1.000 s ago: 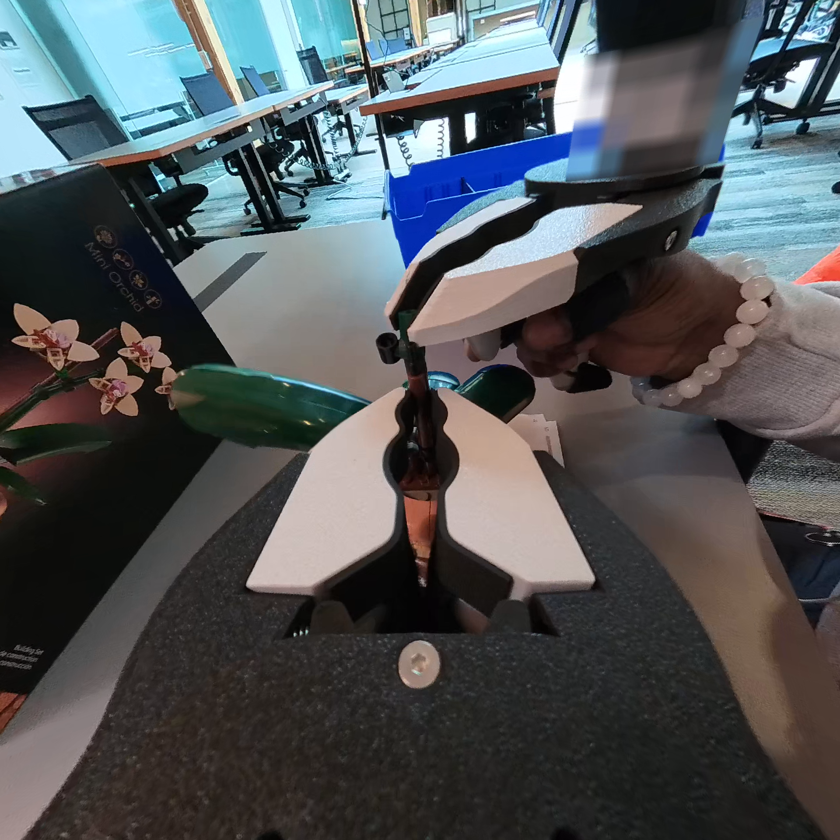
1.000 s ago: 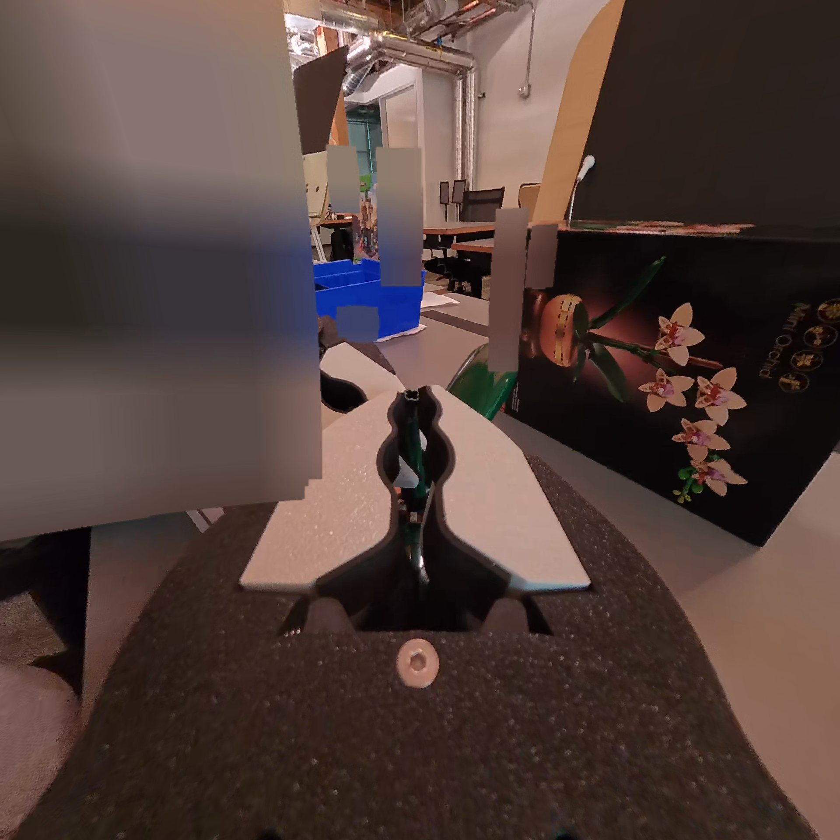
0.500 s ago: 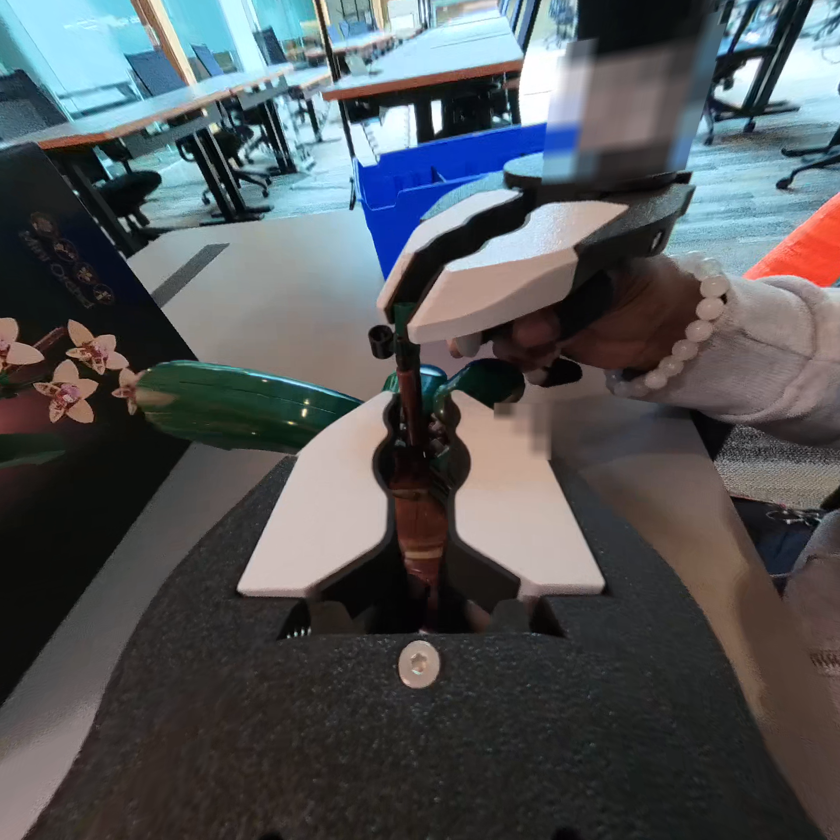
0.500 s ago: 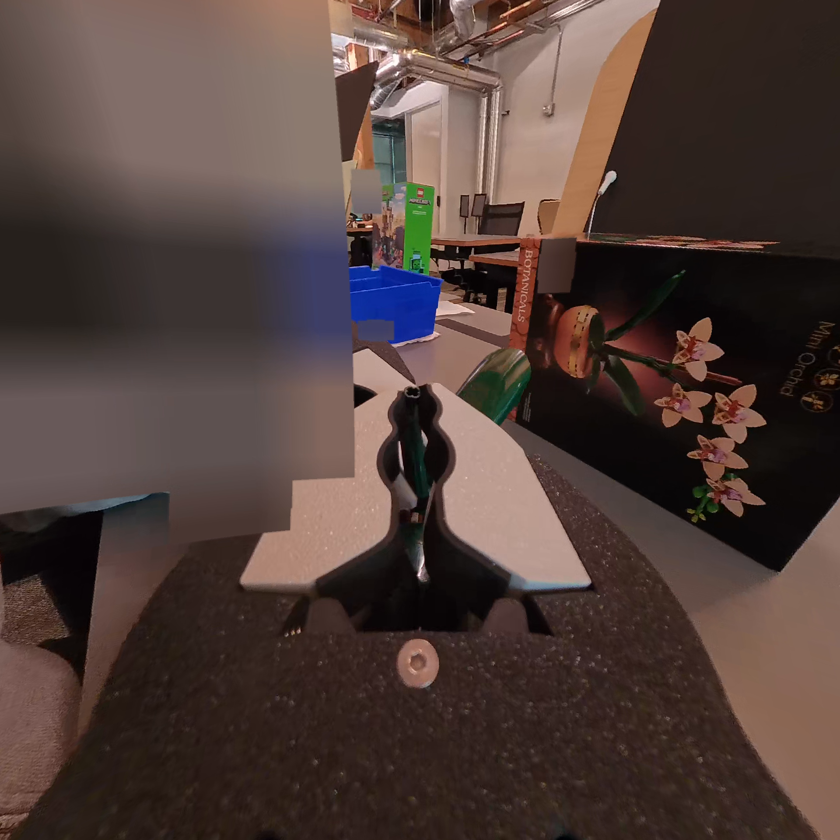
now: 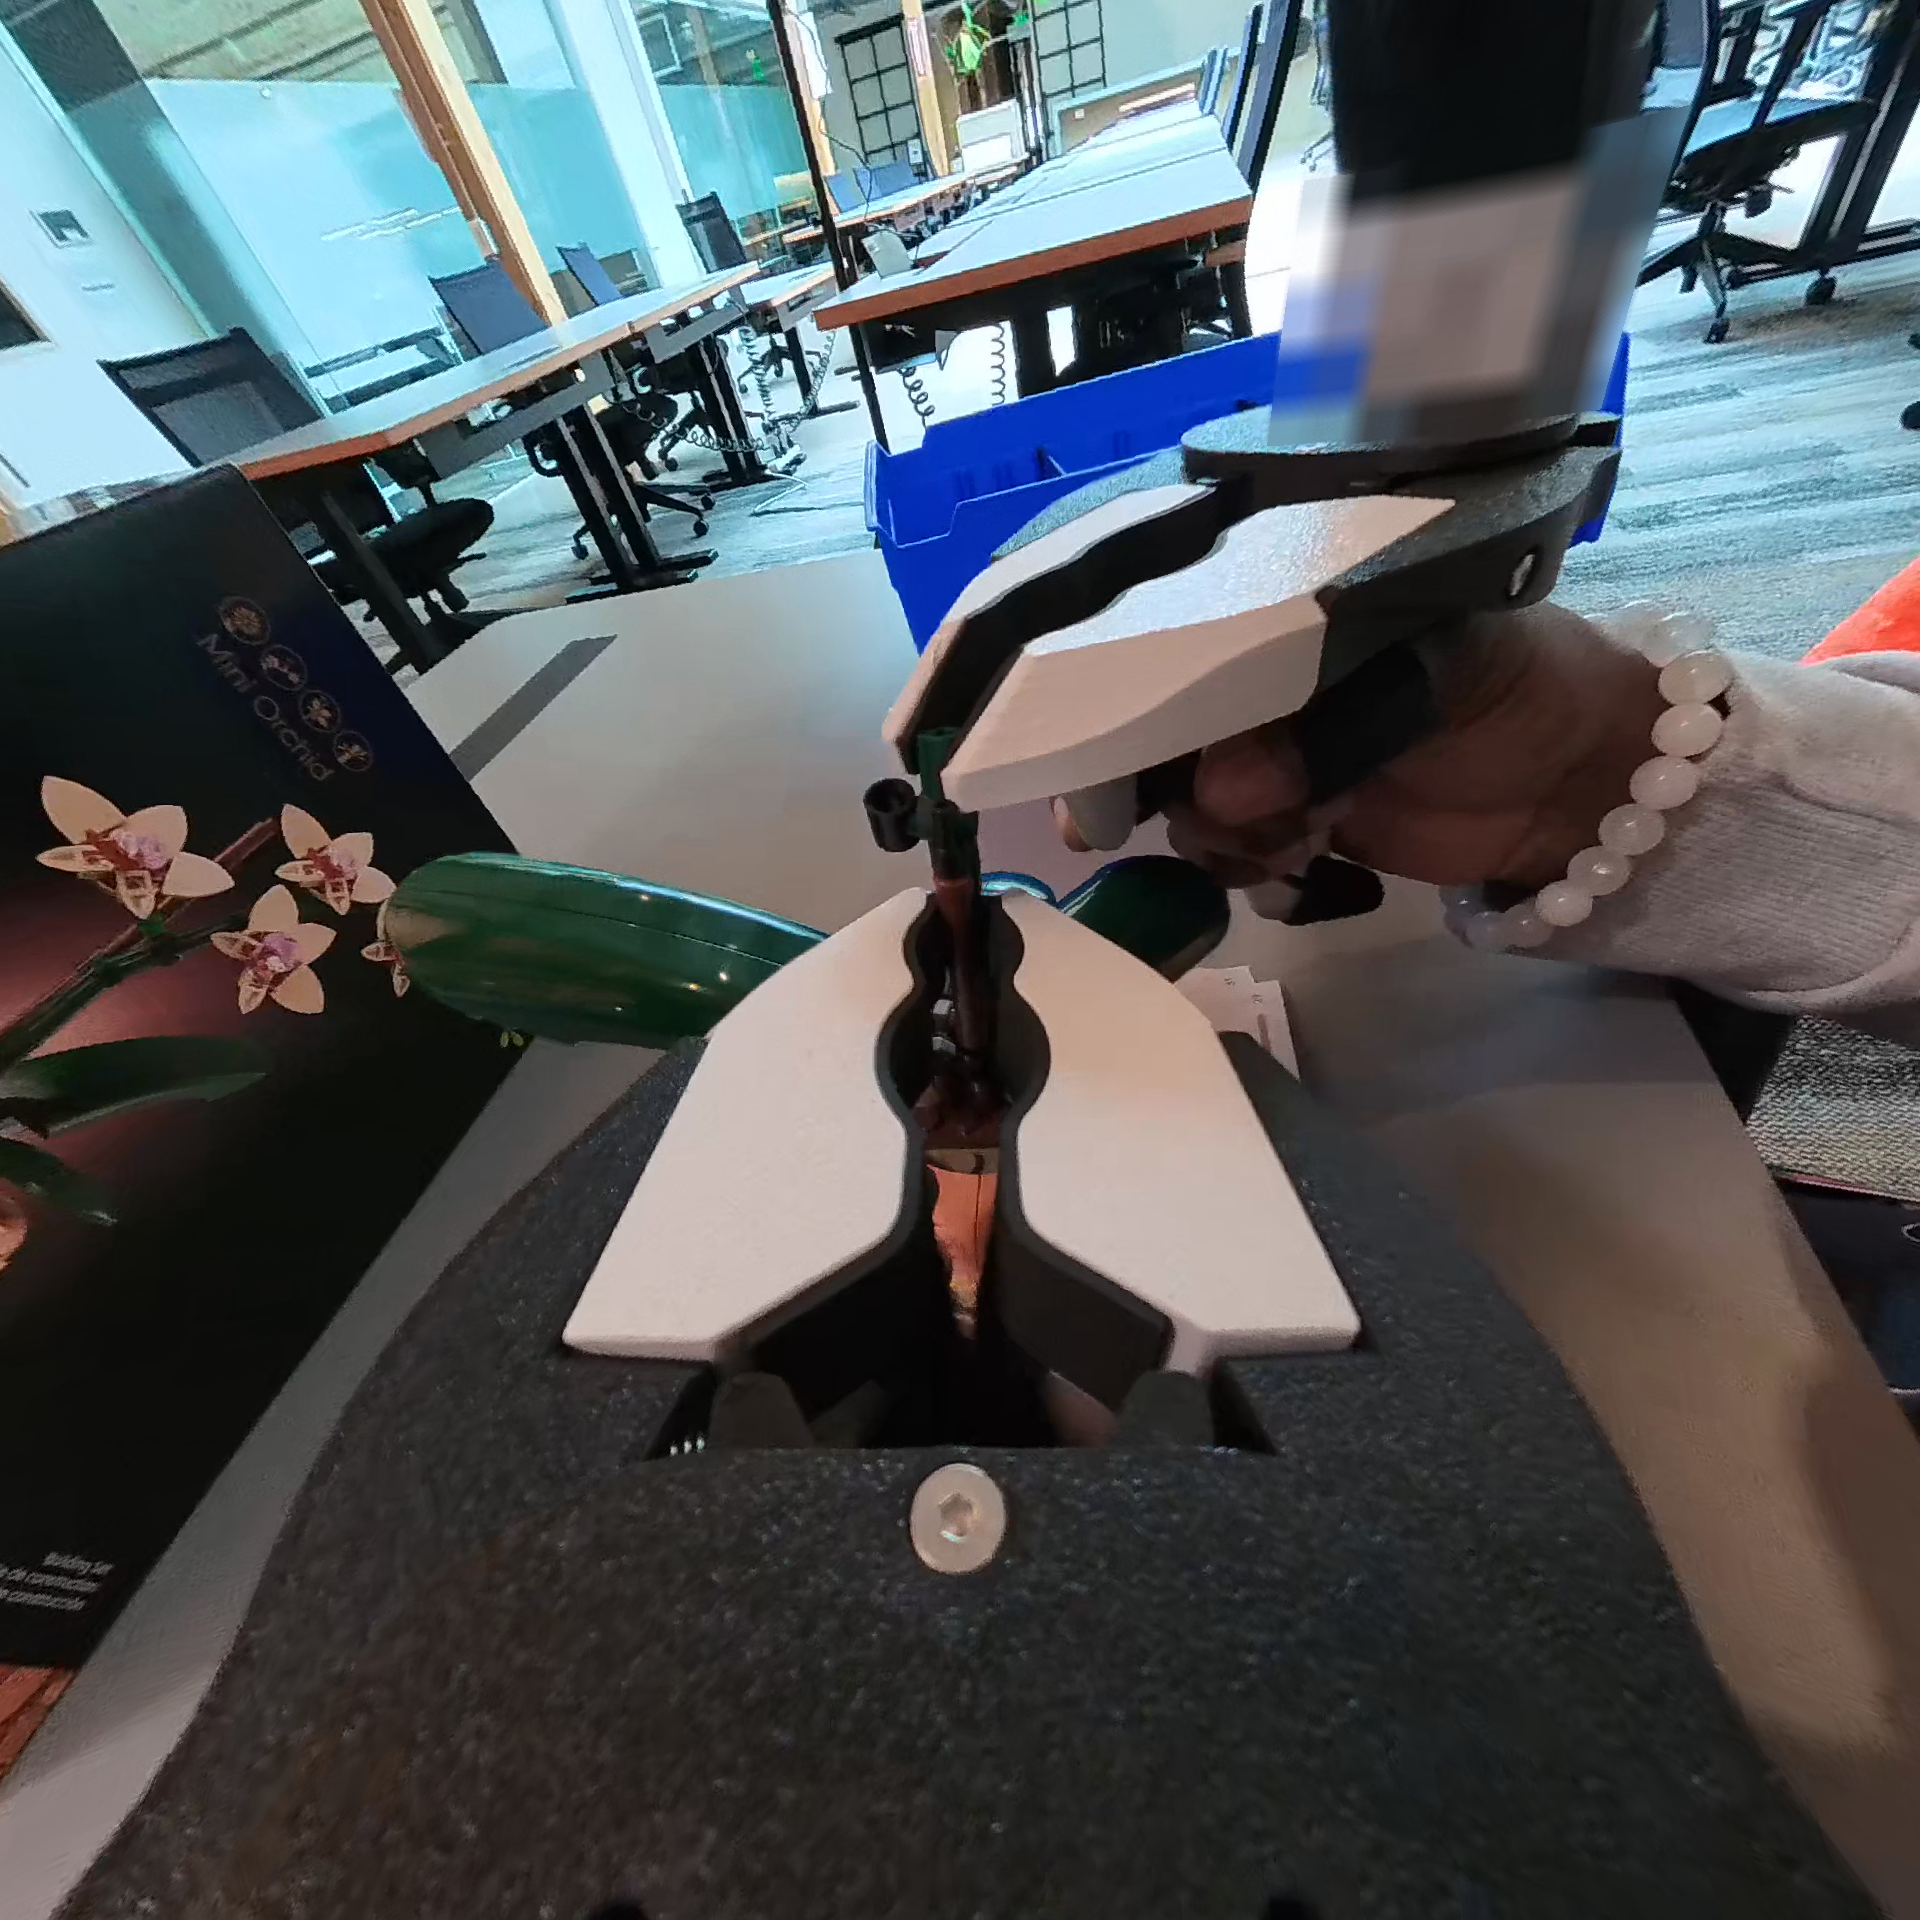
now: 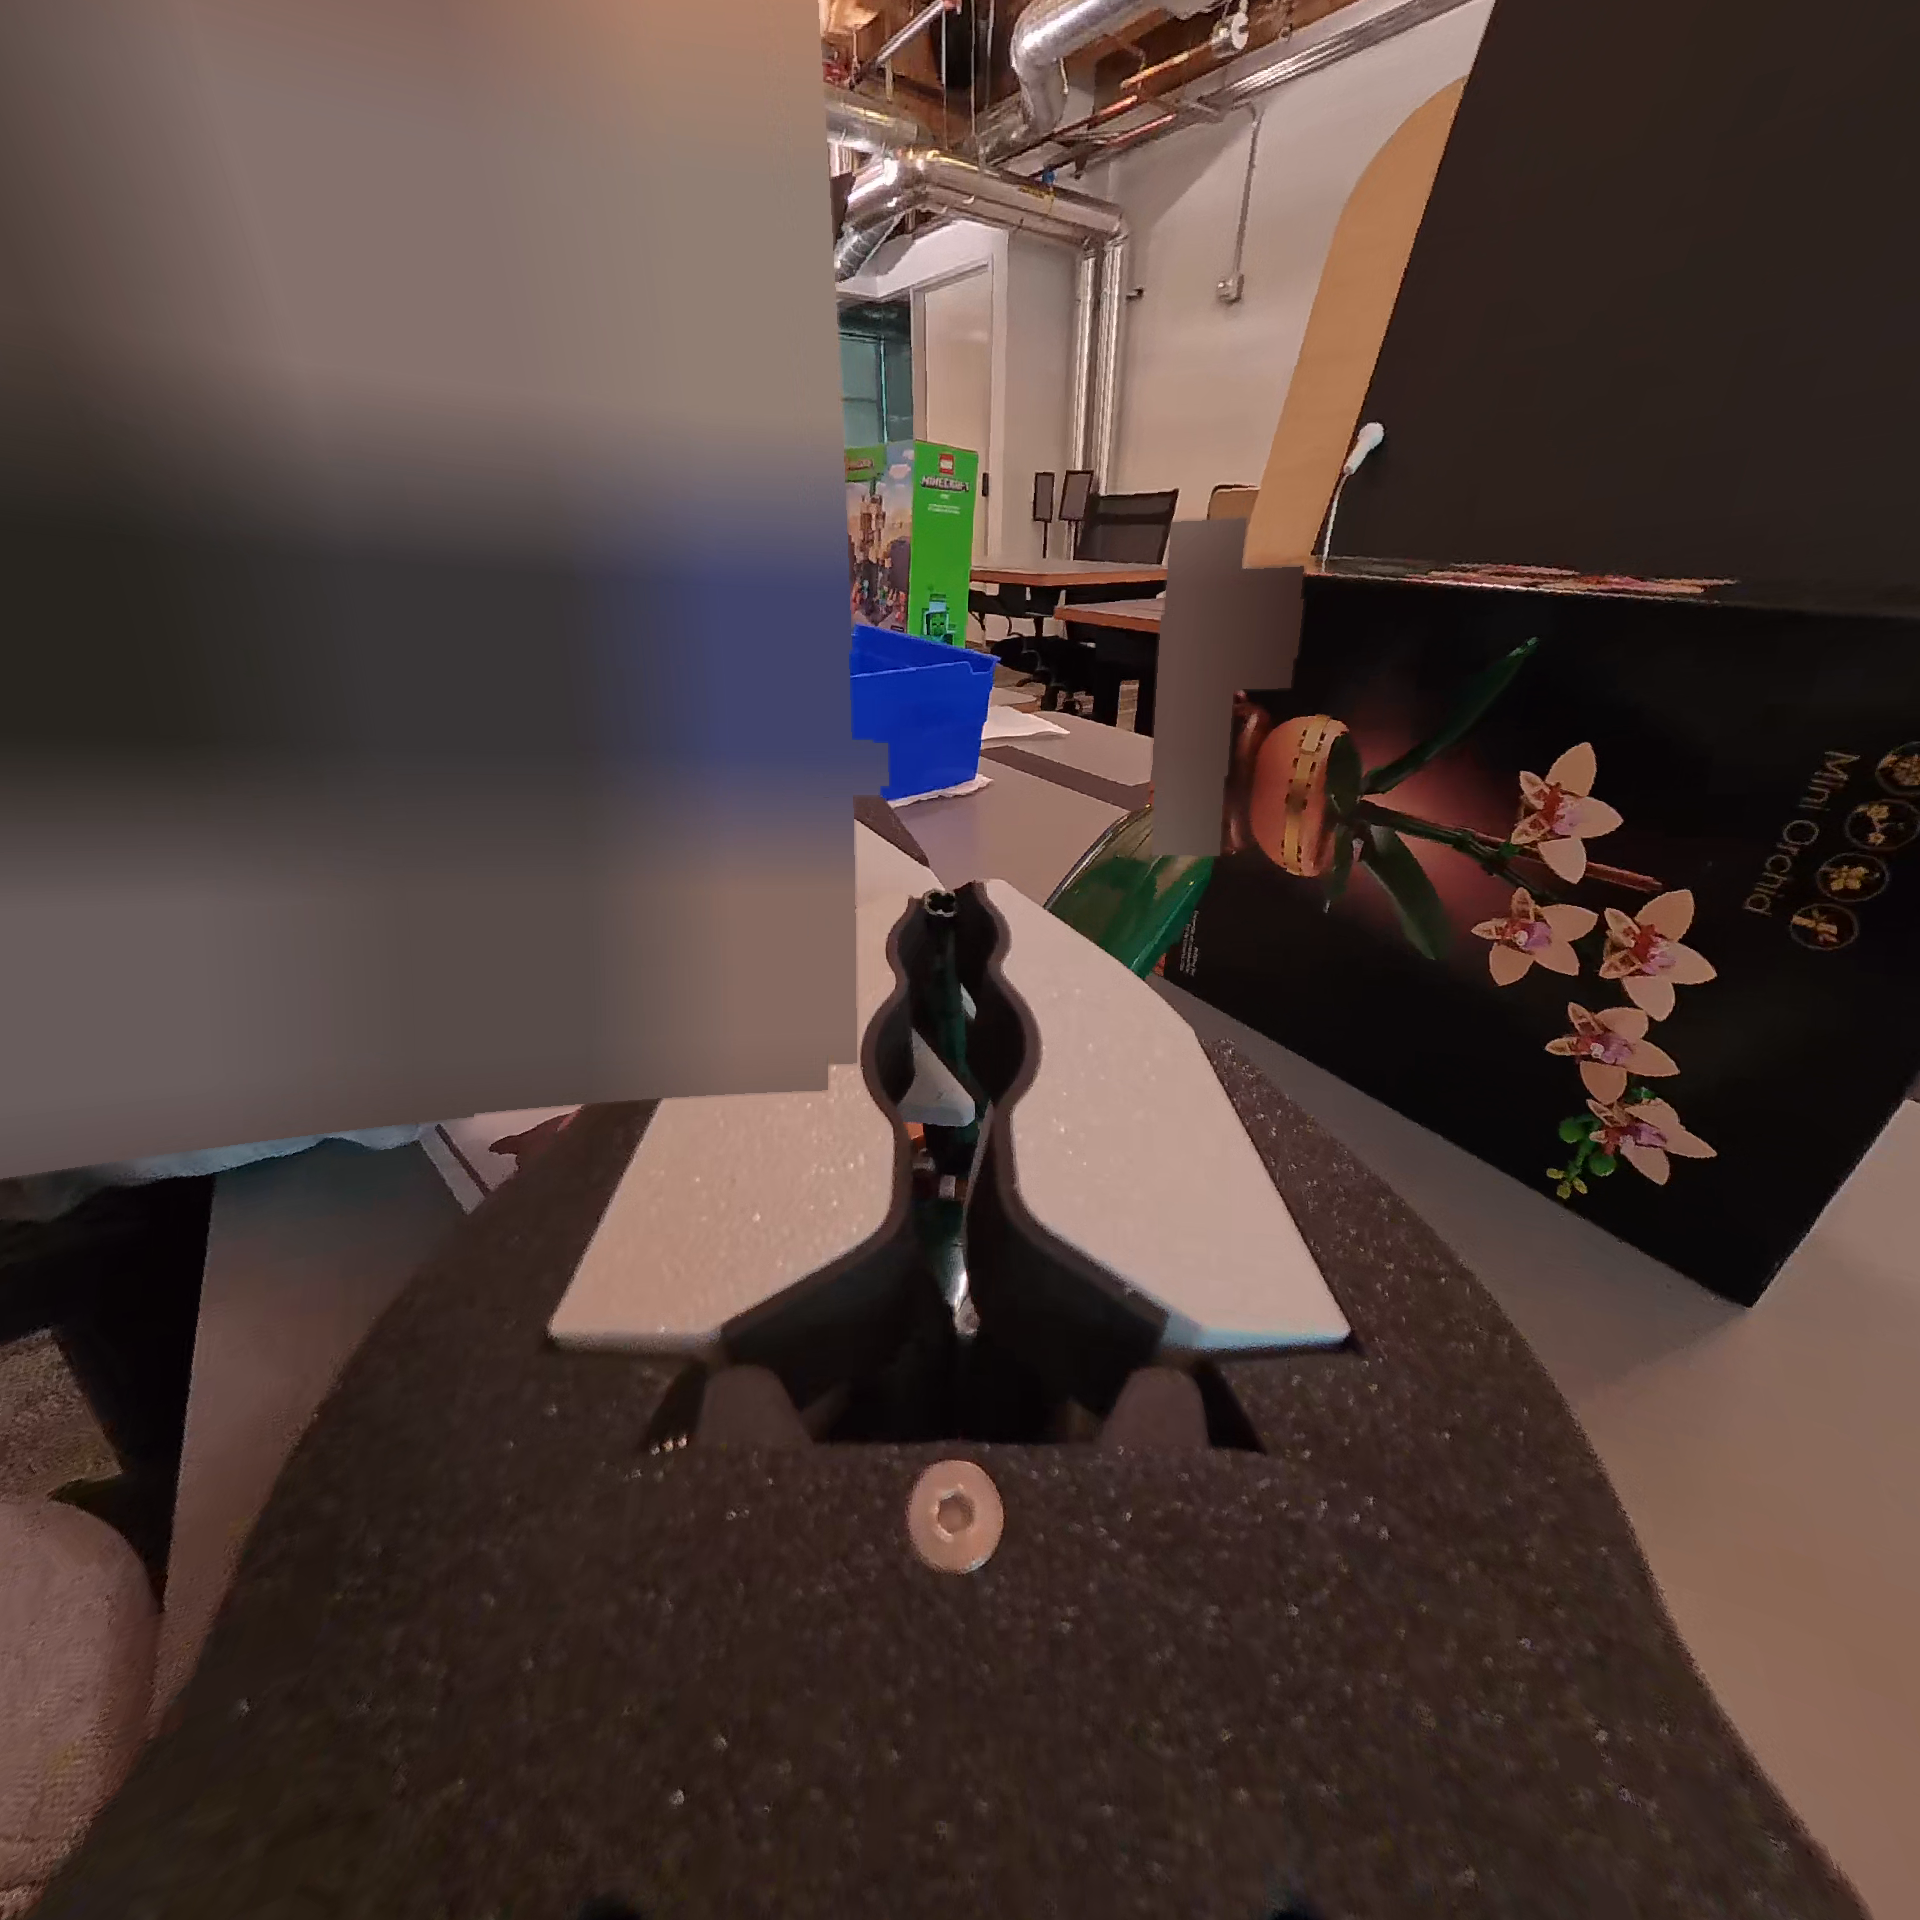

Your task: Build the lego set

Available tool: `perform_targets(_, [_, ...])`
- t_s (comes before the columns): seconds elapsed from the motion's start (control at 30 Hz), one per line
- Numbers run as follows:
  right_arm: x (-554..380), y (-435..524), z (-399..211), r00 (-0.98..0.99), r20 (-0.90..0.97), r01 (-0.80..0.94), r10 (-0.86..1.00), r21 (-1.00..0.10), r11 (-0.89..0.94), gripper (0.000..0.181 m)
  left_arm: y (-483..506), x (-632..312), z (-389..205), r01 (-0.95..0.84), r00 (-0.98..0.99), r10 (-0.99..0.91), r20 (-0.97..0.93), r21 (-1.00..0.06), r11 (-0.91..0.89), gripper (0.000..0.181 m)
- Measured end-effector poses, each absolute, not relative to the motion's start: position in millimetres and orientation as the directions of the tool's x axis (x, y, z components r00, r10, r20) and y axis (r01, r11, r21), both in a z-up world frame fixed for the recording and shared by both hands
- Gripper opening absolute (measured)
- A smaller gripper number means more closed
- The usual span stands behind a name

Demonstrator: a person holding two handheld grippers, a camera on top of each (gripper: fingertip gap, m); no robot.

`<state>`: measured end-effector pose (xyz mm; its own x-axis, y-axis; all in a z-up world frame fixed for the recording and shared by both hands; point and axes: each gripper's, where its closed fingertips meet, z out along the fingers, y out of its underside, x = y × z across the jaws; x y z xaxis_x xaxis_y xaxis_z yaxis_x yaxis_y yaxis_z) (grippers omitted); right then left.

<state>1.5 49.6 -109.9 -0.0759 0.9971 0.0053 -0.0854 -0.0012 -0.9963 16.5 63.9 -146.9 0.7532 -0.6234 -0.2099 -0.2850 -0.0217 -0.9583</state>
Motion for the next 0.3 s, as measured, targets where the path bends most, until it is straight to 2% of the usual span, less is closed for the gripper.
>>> perform_targets(0.03, [1.0, 49.2, -109.6, -0.077, 0.019, -0.083, 0.997, -0.996, 0.012, 0.005, 63.4, 16.4, -146.9, -0.279, 0.753, -0.626, -0.203, -0.96, -0.024, 0.007])
perform_targets(0.3, [-2.0, 49.5, -105.8, -0.091, 0.077, -0.091, 0.993, -0.994, 0.068, 0.004, 64.0, 14.3, -148.3, -0.285, 0.755, -0.624, -0.2, -0.958, -0.038, 0.007])
